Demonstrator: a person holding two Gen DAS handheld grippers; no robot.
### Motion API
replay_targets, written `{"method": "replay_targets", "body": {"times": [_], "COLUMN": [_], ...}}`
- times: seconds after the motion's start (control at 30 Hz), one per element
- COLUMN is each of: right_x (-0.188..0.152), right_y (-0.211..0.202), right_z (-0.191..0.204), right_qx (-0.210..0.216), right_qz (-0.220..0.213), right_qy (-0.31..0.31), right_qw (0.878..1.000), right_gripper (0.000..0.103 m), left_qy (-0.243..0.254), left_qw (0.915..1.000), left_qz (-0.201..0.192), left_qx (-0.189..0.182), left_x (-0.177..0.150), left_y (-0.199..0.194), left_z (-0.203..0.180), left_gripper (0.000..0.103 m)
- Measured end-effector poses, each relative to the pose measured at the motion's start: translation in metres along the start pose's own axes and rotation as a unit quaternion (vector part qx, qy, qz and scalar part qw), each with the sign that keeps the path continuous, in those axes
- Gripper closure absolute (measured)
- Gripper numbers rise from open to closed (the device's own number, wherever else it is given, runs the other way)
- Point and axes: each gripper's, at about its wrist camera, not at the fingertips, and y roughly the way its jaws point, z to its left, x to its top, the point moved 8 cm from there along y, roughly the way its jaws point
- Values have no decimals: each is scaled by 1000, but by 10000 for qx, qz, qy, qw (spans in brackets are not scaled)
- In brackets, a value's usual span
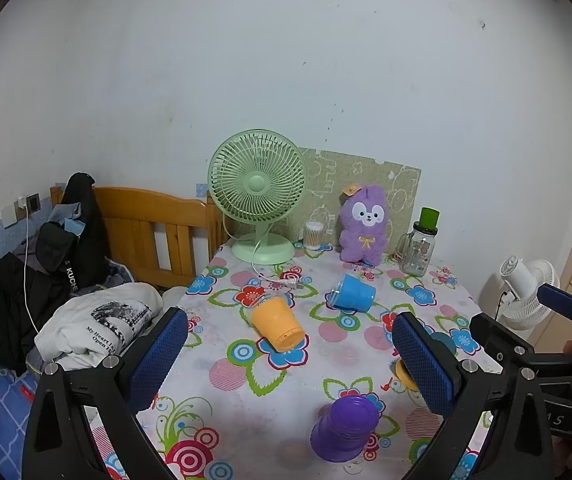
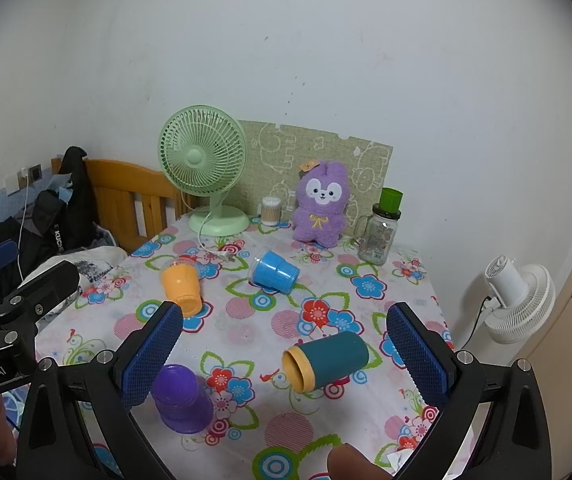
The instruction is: Flip cup upside down
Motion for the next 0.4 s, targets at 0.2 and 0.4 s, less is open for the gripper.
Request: {"method": "replay_targets", "body": {"times": [0.2, 0.4], "right_x": [0, -1], "right_y": [2, 5], "right_z": [1, 1], "right_qx": [-1, 17], "right_qz": [9, 8], "right_qy": [-2, -2], "right_qw": [10000, 10000], "right_gripper": [0, 0], "left_qy": [-12, -1], "left_qw": [10000, 10000], "left_qz": [18, -20], "left_qx": [1, 16], "left_x": [-1, -1], "left_y": [2, 3], "left_z": [1, 3], "left_gripper": [0, 0]}}
